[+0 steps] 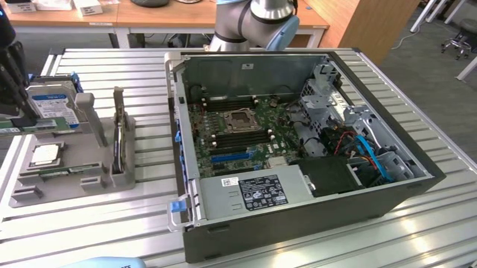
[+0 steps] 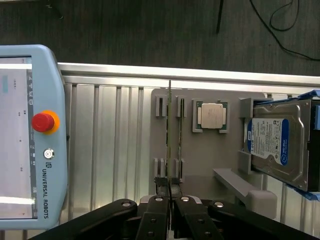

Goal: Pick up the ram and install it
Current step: 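Pick up the ram and move it above insertion slot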

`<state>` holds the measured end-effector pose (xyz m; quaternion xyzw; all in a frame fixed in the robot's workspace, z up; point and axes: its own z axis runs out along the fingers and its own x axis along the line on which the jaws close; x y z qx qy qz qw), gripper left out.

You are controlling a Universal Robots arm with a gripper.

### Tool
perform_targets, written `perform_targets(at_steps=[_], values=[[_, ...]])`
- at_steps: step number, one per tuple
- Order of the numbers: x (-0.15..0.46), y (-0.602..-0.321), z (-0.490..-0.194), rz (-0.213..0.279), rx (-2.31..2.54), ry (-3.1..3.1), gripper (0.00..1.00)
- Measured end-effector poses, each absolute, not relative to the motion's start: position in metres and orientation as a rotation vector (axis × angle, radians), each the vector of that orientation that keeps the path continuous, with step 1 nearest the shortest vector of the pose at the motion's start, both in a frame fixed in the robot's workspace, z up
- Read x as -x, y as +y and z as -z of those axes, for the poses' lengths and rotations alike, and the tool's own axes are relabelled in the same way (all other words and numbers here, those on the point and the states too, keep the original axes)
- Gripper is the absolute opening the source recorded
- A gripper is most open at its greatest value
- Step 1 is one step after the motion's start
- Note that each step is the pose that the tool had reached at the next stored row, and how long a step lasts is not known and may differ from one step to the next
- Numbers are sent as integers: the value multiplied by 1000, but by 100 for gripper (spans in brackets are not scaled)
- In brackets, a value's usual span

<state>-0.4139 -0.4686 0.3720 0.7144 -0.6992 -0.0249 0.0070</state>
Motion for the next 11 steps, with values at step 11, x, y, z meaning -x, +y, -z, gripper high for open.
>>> perform_targets(at_steps=[11], values=[[414,-469,-393,78,-2234,-2187,12]])
